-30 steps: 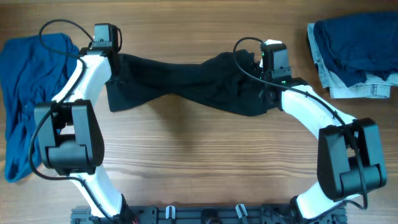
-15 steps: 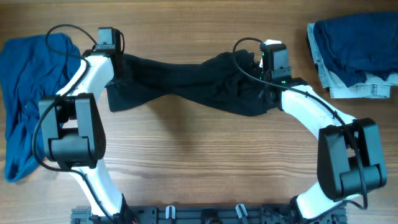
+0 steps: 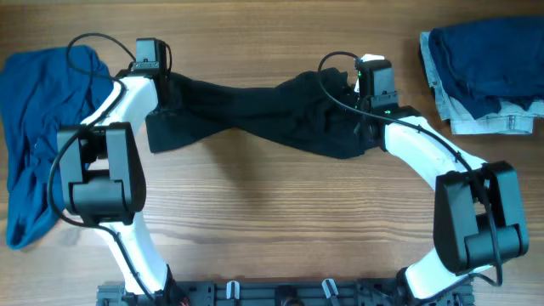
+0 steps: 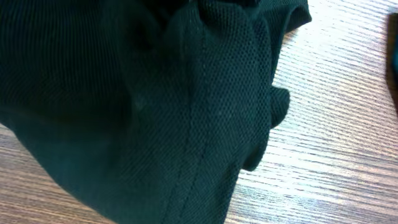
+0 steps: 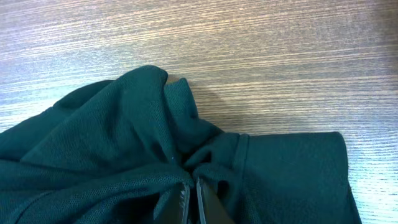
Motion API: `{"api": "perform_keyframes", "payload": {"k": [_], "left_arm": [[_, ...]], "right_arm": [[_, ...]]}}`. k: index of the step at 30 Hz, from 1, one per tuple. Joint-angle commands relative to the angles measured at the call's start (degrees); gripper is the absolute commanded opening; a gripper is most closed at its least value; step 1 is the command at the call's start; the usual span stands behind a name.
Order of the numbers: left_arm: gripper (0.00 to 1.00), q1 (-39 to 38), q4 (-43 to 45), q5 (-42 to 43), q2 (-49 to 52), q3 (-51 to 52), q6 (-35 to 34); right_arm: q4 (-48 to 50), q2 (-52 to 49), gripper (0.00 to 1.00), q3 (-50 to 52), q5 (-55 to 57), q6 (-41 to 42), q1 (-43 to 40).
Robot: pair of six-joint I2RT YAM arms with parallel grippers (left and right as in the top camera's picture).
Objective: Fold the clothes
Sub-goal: 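Lift the t-shirt and stretch it apart between both grippers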
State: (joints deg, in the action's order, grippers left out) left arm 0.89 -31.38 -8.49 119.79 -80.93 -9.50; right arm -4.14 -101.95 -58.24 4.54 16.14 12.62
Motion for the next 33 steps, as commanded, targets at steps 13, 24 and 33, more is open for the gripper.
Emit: {"api": "perform_keyframes", "payload": {"k": [13,24,33], "left_arm": [[0.04,0.6,-10.1,0.5,-41.4,-3.6,-3.4],[0.04,0.5,-10.8,3.1,-72.9,-7.7,-3.4],[0.04,0.5,-16.5,9.4,-79.4,-9.6,-3.5]], "right_arm": [[-16.0,37.7,0.04,-0.4,1.9,-3.0,-0.3],[-43.1,56.0,0.04,-28.8,3.4,-8.3,-0.3],[-57.7,56.1,0.04,-51.3,3.1,-8.7,-0.3]]}}
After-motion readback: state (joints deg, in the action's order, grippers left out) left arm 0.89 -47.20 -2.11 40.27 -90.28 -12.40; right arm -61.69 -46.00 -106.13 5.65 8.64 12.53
